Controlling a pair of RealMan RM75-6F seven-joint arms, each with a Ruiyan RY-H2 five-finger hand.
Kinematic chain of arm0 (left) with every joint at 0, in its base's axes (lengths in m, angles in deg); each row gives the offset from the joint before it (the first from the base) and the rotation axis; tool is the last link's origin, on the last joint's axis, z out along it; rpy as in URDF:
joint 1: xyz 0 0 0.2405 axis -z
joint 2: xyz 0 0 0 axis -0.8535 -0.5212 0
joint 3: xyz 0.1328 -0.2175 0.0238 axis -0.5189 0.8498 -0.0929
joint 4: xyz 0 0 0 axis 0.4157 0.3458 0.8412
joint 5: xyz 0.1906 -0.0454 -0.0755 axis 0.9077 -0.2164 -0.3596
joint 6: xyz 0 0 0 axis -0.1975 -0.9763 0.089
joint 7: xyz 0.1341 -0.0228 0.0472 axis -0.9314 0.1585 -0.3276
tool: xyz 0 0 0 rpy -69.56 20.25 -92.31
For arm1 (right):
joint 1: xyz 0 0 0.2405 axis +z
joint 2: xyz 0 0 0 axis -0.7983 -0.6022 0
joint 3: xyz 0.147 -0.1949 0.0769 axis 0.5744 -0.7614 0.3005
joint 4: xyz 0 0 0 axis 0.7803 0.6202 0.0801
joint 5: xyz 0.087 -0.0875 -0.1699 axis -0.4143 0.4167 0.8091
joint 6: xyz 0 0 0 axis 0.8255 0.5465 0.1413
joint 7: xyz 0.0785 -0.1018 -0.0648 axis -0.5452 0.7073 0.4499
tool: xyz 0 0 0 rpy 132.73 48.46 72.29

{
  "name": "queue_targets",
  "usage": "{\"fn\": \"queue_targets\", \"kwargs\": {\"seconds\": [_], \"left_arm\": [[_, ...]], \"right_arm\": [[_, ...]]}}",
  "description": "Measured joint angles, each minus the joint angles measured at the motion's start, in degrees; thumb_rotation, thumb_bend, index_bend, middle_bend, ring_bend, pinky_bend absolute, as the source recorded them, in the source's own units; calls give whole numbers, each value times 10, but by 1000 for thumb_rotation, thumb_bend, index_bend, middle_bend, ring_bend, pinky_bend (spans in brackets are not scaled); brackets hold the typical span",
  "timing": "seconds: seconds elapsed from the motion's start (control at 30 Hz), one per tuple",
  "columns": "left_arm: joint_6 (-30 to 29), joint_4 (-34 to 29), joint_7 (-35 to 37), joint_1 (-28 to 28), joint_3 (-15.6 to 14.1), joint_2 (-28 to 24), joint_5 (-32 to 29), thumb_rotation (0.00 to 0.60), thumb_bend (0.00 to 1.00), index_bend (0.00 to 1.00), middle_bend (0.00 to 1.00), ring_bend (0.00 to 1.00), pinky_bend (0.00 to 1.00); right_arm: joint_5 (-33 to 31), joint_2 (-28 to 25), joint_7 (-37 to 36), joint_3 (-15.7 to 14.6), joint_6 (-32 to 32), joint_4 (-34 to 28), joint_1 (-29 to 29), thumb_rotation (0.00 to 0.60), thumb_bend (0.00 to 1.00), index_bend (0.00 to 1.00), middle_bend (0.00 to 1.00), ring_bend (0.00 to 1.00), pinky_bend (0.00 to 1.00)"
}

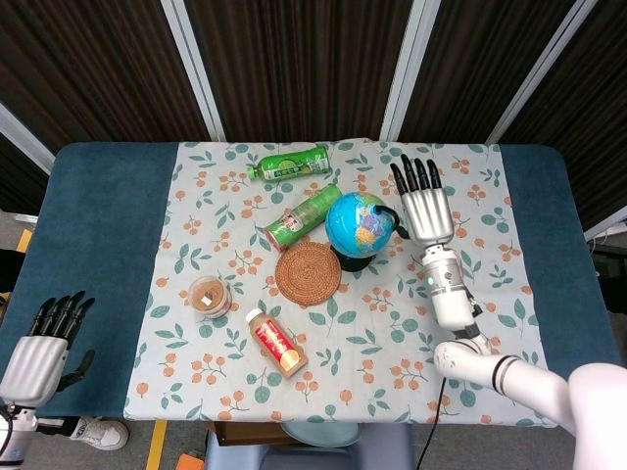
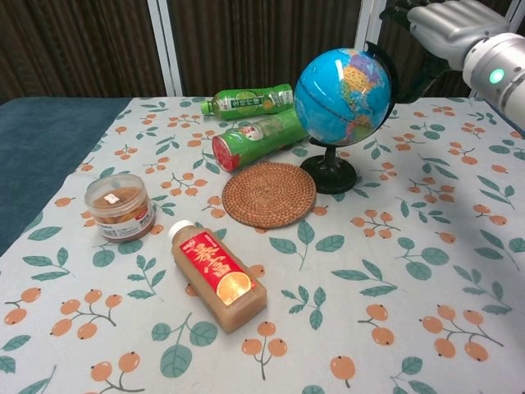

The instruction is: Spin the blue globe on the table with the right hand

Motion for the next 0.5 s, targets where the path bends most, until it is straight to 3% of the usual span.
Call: {"fn": "queue_targets", "kwargs": {"seconds": [0.2,0.33,0.43,0.5], "left_arm": [[-14,3,10,-3,2,-1,5,600,421,0,0,0,0],[-25,9,16,-4,3,5,17,600,420,0,0,0,0],[-31,15,18,-3,3,12,29,600,421,0,0,0,0],[-32,20,18,-2,1,16,35,600,420,0,0,0,0]], "right_arm": [[60,-72,-56,-50,52,-110,-75,600,211,0,0,0,0],[151,-153,-102,-145,115,-214,-170,600,210,0,0,0,0],[224,-190,-132,-218,184,-237,-250,600,210,0,0,0,0],[253,-199,-154,-244,232,-232,-296,600,210,0,0,0,0]]}}
